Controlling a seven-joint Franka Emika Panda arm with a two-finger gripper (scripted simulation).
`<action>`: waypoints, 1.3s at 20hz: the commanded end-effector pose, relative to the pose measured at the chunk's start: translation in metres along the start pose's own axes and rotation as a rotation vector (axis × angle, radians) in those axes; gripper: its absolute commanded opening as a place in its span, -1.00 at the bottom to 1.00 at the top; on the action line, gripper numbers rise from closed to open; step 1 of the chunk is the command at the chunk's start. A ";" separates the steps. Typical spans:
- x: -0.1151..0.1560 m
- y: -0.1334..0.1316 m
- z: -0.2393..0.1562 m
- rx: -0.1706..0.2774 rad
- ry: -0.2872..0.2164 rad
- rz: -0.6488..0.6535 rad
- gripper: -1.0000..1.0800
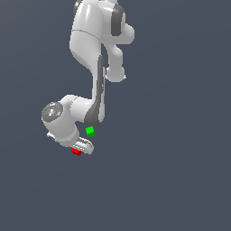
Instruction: Stack the red cube on top of the green cube.
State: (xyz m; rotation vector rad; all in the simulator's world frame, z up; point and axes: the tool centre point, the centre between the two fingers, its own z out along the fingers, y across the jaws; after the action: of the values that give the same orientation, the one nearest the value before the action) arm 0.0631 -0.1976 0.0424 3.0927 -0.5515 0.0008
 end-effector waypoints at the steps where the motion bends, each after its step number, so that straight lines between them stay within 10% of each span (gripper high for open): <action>1: -0.001 0.000 0.013 0.000 -0.001 0.000 0.92; 8: 0.001 0.000 0.022 0.000 -0.001 0.001 0.92; 9: 0.001 0.000 0.022 0.000 -0.001 0.001 -1.00; 26: 0.000 0.000 0.007 0.000 -0.001 0.001 -1.00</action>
State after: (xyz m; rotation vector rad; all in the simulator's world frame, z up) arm 0.0625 -0.1977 0.0287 3.0928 -0.5526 -0.0044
